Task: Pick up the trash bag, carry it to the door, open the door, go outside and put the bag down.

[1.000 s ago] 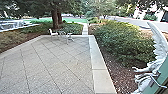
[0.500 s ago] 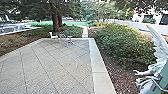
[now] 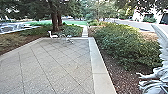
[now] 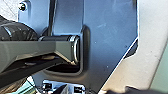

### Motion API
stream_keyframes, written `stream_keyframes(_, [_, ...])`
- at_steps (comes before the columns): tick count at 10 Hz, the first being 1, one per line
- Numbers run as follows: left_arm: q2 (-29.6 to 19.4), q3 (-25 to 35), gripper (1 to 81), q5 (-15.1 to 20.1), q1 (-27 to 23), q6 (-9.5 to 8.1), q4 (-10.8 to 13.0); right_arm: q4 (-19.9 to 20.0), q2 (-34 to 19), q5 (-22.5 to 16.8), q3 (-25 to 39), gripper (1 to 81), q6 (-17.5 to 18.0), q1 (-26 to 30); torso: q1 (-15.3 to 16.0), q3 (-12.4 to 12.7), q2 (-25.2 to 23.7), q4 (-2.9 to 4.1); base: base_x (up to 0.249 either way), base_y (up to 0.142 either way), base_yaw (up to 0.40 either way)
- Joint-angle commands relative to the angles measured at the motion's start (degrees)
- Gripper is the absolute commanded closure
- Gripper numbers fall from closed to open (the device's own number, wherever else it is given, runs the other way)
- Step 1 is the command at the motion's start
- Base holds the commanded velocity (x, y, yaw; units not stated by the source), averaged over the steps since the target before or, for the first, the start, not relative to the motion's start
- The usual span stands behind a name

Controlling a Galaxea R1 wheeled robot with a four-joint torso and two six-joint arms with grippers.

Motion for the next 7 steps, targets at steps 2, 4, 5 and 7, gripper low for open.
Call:
stream_keyframes(2, [-0.02, 0.35, 81.1, 4.44, -1.01, 0.26, -0.26, 0.04, -0.1, -3.6, 0.21, 1.0, -0.01, 1.22, -0.02, 0.0, 0.0, 0.0, 0.0, 0.0, 0.0])
stream_keyframes(4, [-0.02, 0.35, 81.1, 4.36, -1.1, 0.26, -0.44, 0.04, -0.1, -3.6, 0.21, 1.0, -0.01, 1.22, -0.07, 0.0, -0.02, 3.51, 0.0, 0.0, 0.0])
stream_keyframes(5, [-0.1, 0.35, 81.1, 4.36, -1.01, 0.26, -0.52, 0.04, -0.1, -3.6, 0.3, 1.0, -0.01, 1.22, -0.09, 0.02, -0.02, 5.67, 0.0, 0.0, 0.0])
stream_keyframes(7, [-0.37, 0.35, 81.1, 4.44, -1.09, 0.08, -0.52, 0.3, -0.1, -3.6, 0.48, 1.0, -0.01, 1.22, -0.09, 0.02, -0.02, 7.49, 0.0, 0.0, 0.0])
